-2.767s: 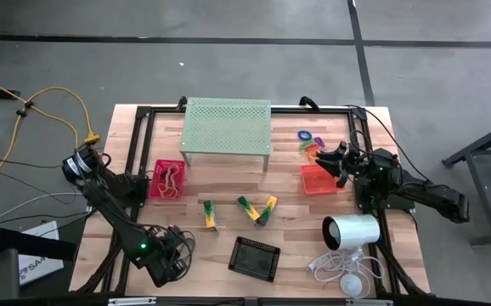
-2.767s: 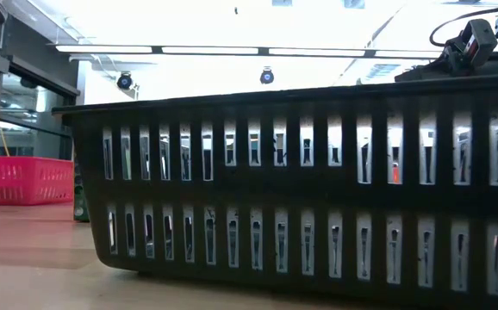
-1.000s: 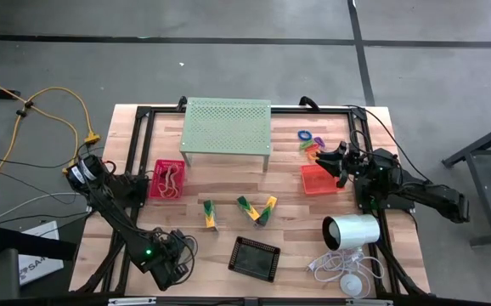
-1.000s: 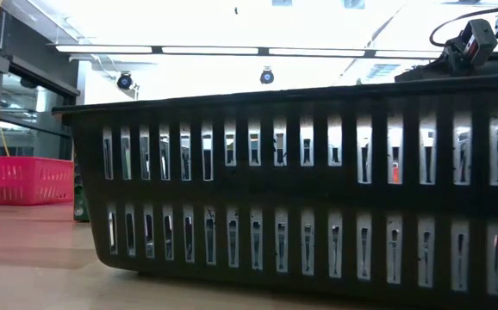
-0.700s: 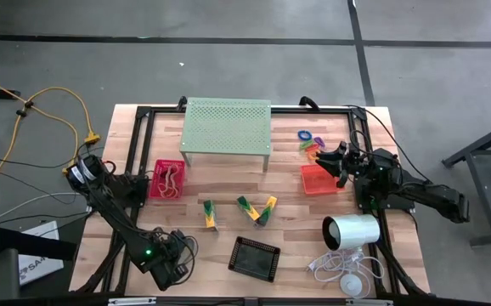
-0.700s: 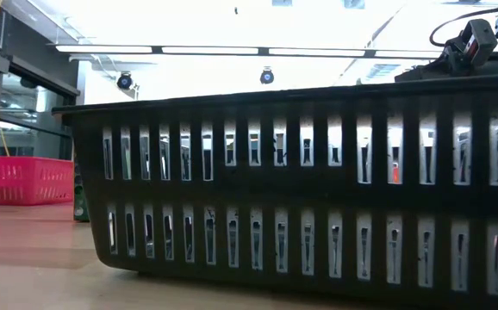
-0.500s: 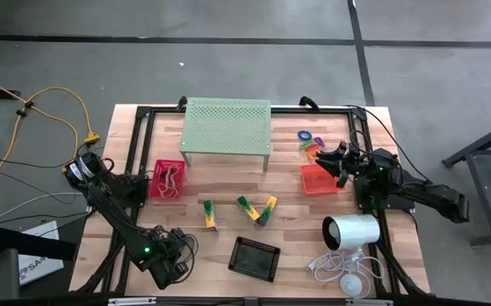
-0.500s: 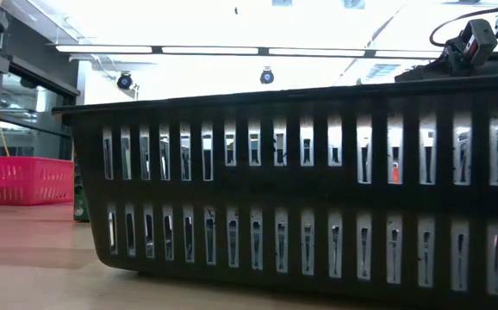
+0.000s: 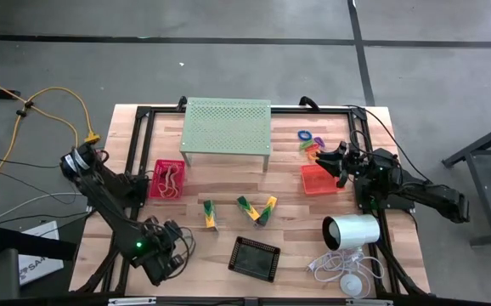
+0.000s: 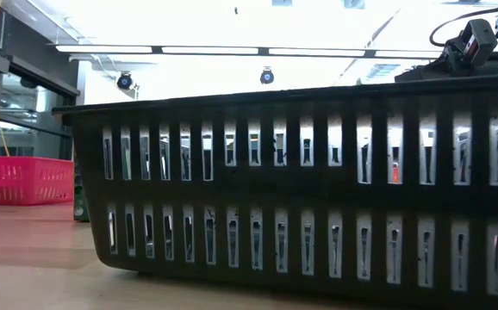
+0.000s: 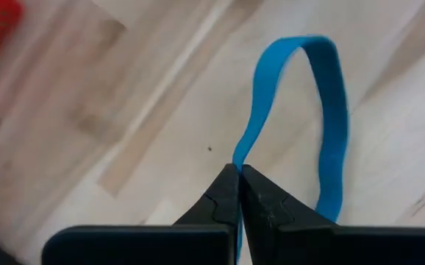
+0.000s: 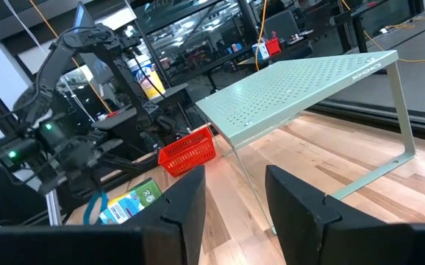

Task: Pick & Place Office Desk Supplies
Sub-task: Put the blue rubber band into the red bin

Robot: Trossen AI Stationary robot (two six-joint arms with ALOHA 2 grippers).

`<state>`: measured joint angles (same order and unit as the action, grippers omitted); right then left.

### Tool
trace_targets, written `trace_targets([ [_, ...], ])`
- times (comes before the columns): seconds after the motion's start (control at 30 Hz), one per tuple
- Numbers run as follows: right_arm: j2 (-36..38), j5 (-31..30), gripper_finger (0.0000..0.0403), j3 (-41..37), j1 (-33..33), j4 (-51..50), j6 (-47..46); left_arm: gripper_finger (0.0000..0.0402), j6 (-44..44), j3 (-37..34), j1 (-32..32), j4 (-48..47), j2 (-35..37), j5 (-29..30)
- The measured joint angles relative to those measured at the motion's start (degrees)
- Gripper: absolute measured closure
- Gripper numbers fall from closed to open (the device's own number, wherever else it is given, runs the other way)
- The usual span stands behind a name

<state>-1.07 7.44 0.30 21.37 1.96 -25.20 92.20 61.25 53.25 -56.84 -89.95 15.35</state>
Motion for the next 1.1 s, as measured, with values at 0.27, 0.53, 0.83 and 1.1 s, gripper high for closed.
trace_targets([
  [0.27,0.0,0.0,0.0272,0.0,0.0,0.0,0.0,0.0401,-0.5,4.2,0.0,-11.5,4.2,2.9],
  [0.53,0.0,0.0,0.0272,0.0,0.0,0.0,0.0,0.0401,-1.1,6.5,0.0,-20.0,8.9,5.9],
  [0.83,0.0,0.0,0.0272,0.0,0.0,0.0,0.0,0.0401,-0.3,7.0,-0.4,-28.4,14.7,9.6],
  [1.1,0.0,0.0,0.0272,0.0,0.0,0.0,0.0,0.0401,0.6,7.0,-6.3,-33.3,16.9,10.1],
])
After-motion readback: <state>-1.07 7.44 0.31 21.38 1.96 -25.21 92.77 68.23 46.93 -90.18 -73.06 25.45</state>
